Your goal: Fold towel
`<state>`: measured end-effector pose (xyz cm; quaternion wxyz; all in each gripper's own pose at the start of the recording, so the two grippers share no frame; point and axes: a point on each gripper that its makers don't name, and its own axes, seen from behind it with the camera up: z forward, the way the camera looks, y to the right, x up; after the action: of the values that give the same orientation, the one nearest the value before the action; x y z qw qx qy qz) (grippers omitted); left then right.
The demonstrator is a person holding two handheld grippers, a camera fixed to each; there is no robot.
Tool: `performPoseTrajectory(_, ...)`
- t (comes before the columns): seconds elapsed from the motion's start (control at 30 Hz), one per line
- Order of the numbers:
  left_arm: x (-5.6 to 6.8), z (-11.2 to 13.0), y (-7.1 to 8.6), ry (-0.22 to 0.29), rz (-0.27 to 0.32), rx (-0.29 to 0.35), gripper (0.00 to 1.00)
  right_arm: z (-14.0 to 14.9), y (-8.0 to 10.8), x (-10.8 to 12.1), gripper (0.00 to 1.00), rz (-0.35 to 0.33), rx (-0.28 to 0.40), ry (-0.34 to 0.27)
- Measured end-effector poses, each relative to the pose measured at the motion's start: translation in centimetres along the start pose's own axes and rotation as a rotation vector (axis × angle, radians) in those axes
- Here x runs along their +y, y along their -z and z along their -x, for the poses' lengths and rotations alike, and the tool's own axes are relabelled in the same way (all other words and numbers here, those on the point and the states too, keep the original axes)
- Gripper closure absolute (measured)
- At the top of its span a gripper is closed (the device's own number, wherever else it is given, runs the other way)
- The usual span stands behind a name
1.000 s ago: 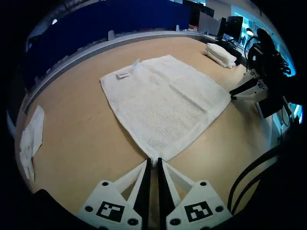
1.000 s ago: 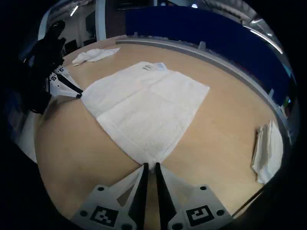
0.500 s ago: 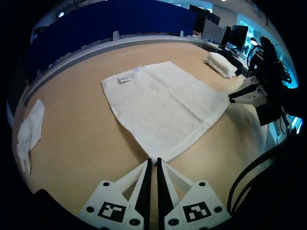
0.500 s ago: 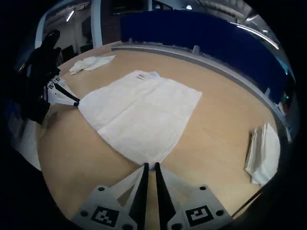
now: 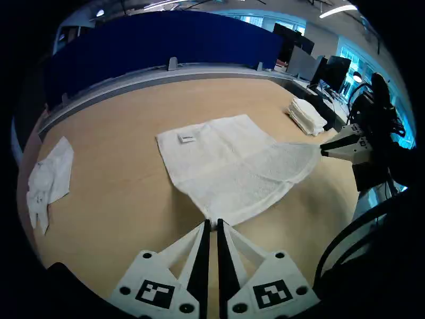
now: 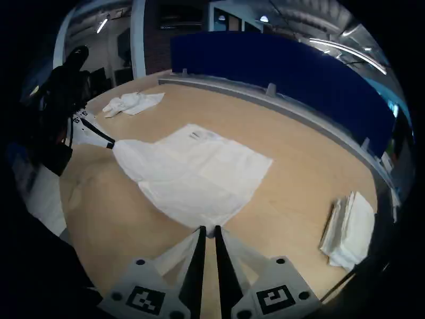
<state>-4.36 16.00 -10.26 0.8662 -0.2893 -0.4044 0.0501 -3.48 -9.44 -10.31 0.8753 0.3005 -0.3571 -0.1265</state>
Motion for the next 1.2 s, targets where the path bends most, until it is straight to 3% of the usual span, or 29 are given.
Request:
performPoseTrajectory(0.37,1.4,-2.1,3.8,0.070,0.027,0.023,0.91,-2.7,3.8,-0.9,0.88,-0.010,0.029,-0.023)
performPoseTrajectory(0.57,1.6,-2.5,4.5,0.094,0.033,0.030,0.91,-2.4,4.2,-0.9,0.88,-0.007,0.021,-0.043)
performPoseTrajectory(0.87,1.0,-4.3,3.4,0.113,0.018,0.044,0.91,-3.9,3.0,0.2,0.88,0.001,0.030,-0.046)
performPoseTrajectory(1.2,-1.9,-6.8,0.0,0.159,-0.019,0.040,0.91,-5.6,-0.9,4.0,0.88,0.019,0.014,-0.040)
